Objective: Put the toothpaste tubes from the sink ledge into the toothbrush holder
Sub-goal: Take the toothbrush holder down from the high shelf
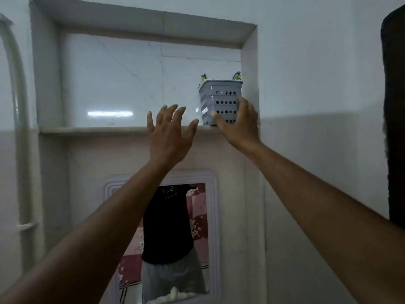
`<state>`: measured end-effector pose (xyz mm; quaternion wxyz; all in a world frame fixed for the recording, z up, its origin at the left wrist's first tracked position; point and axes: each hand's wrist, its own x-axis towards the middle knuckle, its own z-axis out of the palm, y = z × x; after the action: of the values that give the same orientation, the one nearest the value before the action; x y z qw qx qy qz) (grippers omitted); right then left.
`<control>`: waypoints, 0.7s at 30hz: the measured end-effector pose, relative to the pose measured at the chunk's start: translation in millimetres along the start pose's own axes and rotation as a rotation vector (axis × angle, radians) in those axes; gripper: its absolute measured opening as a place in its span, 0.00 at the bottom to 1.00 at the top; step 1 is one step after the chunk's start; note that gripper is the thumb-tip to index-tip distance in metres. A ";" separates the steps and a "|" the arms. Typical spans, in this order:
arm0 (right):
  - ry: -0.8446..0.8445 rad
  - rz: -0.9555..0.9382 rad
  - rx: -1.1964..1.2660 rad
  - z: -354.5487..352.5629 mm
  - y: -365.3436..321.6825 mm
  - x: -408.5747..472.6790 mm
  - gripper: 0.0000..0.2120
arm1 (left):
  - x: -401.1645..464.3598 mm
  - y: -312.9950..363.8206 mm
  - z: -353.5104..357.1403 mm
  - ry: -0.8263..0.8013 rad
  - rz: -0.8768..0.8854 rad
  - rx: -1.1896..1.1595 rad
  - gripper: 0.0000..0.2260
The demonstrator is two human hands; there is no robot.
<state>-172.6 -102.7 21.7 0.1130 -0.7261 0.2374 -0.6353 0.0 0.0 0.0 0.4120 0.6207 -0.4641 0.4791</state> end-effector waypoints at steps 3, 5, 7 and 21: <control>0.014 0.007 -0.028 14.5 -1.9 12.9 0.55 | 8.6 -4.6 13.5 -0.058 -0.019 0.094 0.31; 0.045 0.009 -0.050 21.9 -3.3 16.2 0.60 | 7.3 -2.5 22.6 -0.046 -0.011 0.141 0.31; 0.071 0.014 -0.031 29.0 -0.9 18.6 0.63 | 4.1 -2.4 28.7 -0.018 -0.007 0.167 0.31; 0.210 0.002 0.126 17.4 10.7 15.1 0.68 | 0.2 1.2 30.8 -0.008 -0.046 0.179 0.29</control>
<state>-156.6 -121.7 26.9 0.1337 -0.6468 0.2084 -0.7213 5.4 -29.8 -5.9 0.3641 0.6673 -0.4067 0.5067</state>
